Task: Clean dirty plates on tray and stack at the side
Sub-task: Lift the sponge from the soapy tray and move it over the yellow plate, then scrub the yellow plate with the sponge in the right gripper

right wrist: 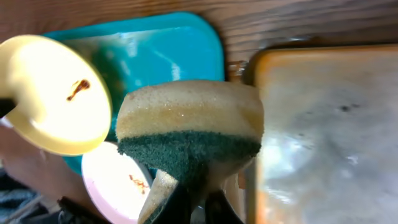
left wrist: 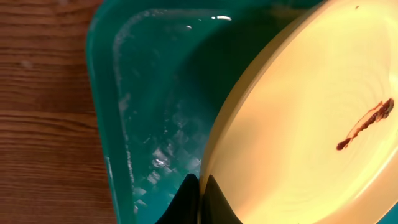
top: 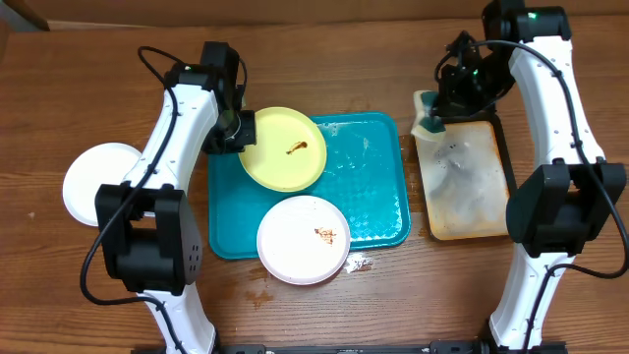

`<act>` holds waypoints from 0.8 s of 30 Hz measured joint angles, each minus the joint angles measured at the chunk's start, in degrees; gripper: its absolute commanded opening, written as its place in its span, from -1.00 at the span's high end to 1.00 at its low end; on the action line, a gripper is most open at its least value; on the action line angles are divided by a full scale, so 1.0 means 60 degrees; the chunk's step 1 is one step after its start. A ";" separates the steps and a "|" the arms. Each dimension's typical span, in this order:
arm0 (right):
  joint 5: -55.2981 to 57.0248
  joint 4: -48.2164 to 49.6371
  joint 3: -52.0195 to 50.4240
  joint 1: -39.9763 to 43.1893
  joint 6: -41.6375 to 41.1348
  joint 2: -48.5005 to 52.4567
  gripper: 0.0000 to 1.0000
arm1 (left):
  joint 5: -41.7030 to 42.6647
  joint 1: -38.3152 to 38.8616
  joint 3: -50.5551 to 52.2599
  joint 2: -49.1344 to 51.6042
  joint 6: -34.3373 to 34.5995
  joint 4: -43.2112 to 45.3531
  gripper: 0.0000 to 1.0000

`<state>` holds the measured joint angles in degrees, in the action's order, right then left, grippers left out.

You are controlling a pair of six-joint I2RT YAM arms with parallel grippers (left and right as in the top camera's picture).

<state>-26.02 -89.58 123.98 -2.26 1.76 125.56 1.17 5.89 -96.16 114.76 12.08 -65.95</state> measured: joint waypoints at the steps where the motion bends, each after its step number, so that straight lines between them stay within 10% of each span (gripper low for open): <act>1: -0.0069 0.0004 0.0000 -0.0160 0.0040 0.0000 0.92 | -0.0033 0.0000 0.0000 0.0004 0.0000 0.0029 0.92; 24: -0.2306 0.2033 -0.0226 -0.3694 0.0433 -0.0004 0.92 | 0.1249 0.0776 0.0000 0.1807 0.0000 0.0962 0.92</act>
<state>-39.86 -77.38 122.63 -24.43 4.36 125.54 8.67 10.55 -96.16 125.60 12.08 -60.18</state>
